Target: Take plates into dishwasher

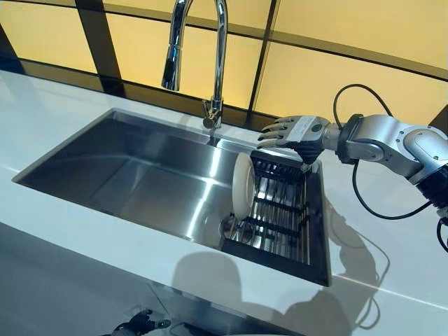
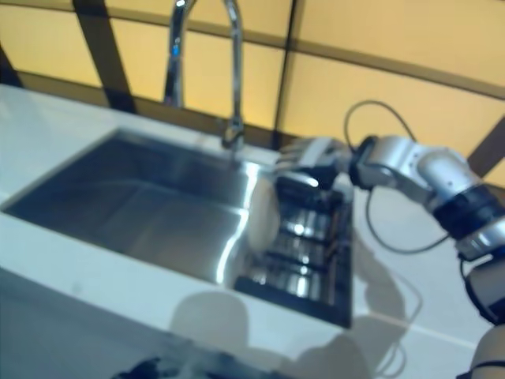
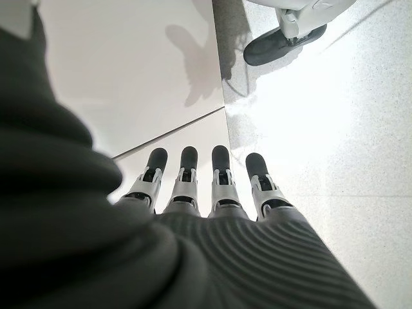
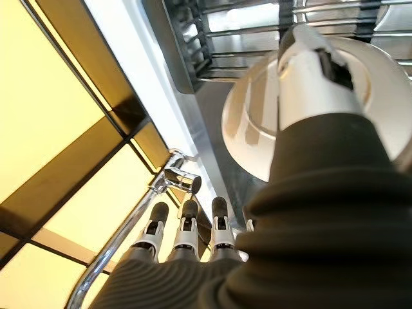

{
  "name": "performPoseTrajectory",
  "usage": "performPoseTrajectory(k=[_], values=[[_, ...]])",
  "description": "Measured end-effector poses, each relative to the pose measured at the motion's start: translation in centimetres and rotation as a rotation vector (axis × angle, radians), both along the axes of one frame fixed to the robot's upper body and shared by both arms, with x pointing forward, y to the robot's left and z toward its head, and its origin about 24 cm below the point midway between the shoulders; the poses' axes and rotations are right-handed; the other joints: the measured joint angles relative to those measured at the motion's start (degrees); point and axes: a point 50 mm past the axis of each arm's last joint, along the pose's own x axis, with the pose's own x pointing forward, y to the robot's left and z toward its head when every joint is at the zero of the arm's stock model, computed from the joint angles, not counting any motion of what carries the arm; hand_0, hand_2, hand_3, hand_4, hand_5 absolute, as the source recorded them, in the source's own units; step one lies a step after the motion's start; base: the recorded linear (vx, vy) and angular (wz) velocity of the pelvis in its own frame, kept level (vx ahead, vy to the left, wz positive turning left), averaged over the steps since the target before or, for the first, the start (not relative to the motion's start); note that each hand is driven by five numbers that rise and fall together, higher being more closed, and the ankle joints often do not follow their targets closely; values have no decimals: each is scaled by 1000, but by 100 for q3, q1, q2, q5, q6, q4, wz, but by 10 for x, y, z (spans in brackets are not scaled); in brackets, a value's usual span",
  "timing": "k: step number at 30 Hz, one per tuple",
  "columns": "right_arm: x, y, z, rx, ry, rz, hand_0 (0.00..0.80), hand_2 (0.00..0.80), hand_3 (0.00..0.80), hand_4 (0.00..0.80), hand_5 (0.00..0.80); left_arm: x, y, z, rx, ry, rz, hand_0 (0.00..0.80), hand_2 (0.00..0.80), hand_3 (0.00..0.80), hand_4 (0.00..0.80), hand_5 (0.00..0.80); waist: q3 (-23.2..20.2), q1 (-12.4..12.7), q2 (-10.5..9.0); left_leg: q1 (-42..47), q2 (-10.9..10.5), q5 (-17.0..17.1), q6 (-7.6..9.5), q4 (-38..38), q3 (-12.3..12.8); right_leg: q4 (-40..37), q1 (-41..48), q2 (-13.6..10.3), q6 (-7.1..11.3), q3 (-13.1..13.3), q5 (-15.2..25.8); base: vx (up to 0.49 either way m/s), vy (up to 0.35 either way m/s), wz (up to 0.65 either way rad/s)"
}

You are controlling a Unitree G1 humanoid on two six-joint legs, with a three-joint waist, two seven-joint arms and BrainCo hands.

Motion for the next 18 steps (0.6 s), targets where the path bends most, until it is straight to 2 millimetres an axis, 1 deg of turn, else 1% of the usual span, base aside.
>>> performPoseTrajectory(k=[5,12,18], values=[[0,2,-1,-3,-1,14,0,0,0,0,0,-1,0,0,-5,5,-2,0,0,0,0,0,-6,5,25,12,34,-18,-27,7,104,0,-21,26,-13,27,5,9,-27,-8],[0,8,-1,11,-16,42,0,0,0,0,0,-2,-2,-1,-12,10,-3,0,0,0,0,0,-6,5,29,11,73,-42,-64,24,135,0,-41,59,-56,10,-3,7,-6,-2],[-2,21,15,16,-88,97,0,0,0,0,0,-3,-5,-3,-20,16,-1,0,0,0,0,0,4,6,81,-5,83,-51,-77,21,144,0,-82,68,-67,10,-11,3,6,0]])
